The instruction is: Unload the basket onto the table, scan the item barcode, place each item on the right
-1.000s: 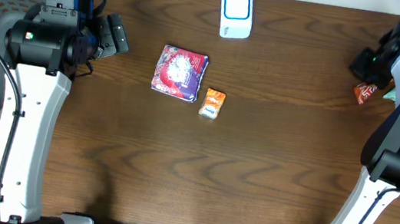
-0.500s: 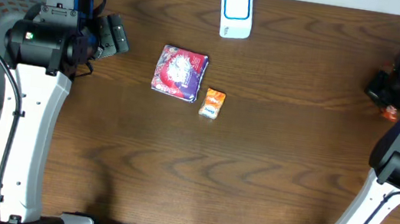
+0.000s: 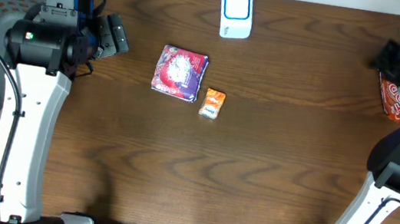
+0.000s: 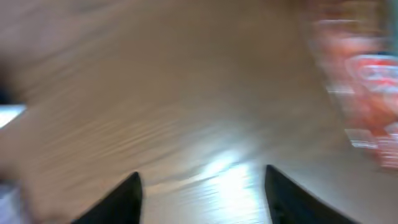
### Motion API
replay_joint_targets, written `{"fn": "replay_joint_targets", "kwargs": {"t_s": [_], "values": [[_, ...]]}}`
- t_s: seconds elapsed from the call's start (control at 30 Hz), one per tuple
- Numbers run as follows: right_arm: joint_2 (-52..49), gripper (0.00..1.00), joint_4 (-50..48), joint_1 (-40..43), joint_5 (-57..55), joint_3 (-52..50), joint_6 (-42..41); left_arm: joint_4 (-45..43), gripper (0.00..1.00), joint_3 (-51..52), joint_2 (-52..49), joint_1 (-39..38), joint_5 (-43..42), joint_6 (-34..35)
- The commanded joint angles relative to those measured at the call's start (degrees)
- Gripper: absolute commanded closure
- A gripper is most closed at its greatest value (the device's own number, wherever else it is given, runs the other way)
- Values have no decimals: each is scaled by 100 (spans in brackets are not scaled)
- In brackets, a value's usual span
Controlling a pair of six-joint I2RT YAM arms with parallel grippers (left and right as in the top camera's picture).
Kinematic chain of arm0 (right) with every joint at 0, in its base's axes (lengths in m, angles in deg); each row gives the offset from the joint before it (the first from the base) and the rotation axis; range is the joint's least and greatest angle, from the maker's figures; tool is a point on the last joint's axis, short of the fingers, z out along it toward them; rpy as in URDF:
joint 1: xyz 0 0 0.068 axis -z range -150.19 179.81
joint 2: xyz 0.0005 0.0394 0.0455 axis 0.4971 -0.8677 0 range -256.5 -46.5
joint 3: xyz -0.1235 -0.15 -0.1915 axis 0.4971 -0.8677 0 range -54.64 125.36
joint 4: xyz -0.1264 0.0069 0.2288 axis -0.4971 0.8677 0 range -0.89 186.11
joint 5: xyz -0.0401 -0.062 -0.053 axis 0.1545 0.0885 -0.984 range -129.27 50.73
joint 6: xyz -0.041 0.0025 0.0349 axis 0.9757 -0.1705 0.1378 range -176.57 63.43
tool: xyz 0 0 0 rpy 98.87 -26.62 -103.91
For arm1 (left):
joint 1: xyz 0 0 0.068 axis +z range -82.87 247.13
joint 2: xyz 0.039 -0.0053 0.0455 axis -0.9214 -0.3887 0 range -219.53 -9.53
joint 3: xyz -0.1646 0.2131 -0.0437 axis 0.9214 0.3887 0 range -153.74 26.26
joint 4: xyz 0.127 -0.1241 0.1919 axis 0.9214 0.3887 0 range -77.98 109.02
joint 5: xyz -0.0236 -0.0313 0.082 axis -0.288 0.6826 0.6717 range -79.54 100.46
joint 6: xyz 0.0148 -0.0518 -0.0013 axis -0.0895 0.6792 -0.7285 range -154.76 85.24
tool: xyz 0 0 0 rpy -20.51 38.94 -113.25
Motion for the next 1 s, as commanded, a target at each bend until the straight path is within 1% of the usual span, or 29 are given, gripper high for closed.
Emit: {"fn": "replay_joint_targets", "kwargs": {"t_s": [0.0,0.13,0.23,0.37,0.47,0.5,0.53,0.6,0.73,0.8,0.83,0.93,0.97], "values": [[195,35,101,-409,1749,101,85,17,2,52,-33,4,72,74],[131,31,164,-955,1716,13,83,17,2,52,-33,4,72,74],[96,24,146,-1486,1572,-181,85,17,2,52,-33,4,72,74],[92,16,142,-2197,1132,-599,83,15,2,52,-33,4,72,74],[92,14,138,-2640,745,-901,83,17,2,52,-33,4,72,74],[92,9,107,-2826,627,-1038,83,17,2,52,-33,4,72,76],[92,6,66,-3008,557,-1163,83,17,2,52,-33,4,72,74],[92,5,-13,-3235,538,-1335,55,17,2,52,-33,4,72,74],[92,5,-382,-3654,535,-1735,-42,17,2,52,-33,4,72,76],[92,8,-820,-3895,533,-2046,-192,17,2,52,-33,4,72,74],[92,10,-942,-3965,535,-2127,-343,17,2,52,-33,4,72,74],[92,21,-1377,-4170,533,-2426,-905,17,2,52,-33,4,72,74],[92,27,-1432,-4212,533,-2465,-979,15,2,52,-33,4,72,74]]}}
